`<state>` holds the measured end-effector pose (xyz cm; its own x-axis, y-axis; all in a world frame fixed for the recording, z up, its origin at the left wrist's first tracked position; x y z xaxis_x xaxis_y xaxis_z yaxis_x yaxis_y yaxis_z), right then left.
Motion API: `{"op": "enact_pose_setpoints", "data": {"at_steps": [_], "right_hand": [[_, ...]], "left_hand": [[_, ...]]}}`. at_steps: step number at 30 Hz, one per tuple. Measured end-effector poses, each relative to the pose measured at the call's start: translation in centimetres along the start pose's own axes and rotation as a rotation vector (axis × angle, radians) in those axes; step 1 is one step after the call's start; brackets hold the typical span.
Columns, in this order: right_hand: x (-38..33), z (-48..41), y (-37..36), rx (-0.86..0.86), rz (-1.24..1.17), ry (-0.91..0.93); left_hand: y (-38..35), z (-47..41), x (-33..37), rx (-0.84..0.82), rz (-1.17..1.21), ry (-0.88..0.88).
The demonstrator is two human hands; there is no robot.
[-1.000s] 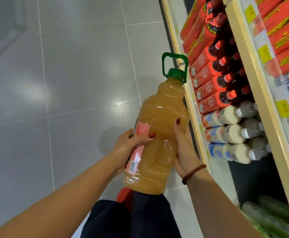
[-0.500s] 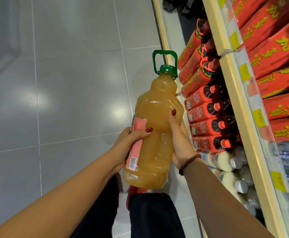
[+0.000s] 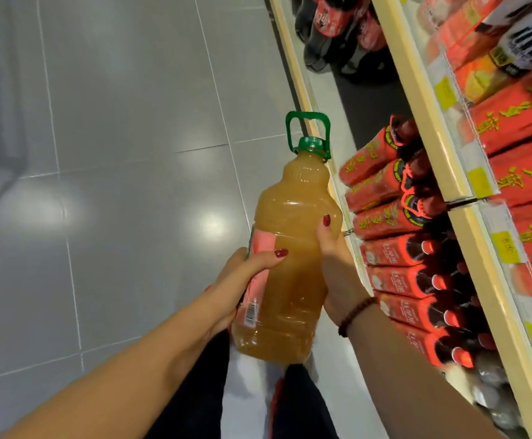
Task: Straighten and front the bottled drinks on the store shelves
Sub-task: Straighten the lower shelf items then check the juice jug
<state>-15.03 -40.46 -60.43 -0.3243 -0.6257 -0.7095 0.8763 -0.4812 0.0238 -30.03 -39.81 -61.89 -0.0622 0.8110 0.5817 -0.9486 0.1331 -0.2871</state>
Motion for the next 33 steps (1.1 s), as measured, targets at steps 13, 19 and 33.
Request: {"op": "enact_pose_setpoints", "data": {"at_steps": [13, 19, 33], "right_hand": [[-10.0, -8.4, -11.1, 0.004, 0.095, 0.042], [-15.0, -12.6, -14.0, 0.045, 0.067, 0.048], [-25.3, -7.9, -18.7, 0.336, -0.198, 0.036]], "left_hand": [[5.4, -8.3, 14.6, -0.016, -0.091, -0.074], [5.9, -13.0, 20.9, 0.016, -0.127, -0.032], [4.8, -11.2, 35.7, -0.253, -0.301, 0.086]]}}
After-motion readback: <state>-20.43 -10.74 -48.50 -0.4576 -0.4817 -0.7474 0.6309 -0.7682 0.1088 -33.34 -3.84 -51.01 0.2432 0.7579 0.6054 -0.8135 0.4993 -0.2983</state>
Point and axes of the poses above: each hand's wrist, its own z-axis away from the middle knuckle, its own y-axis out of the back of the hand, x = y × z, the point moved 3 cm from there along -z, towards the middle knuckle, and after that the axes turned 11 degrees about x, right-handed, at the moved point
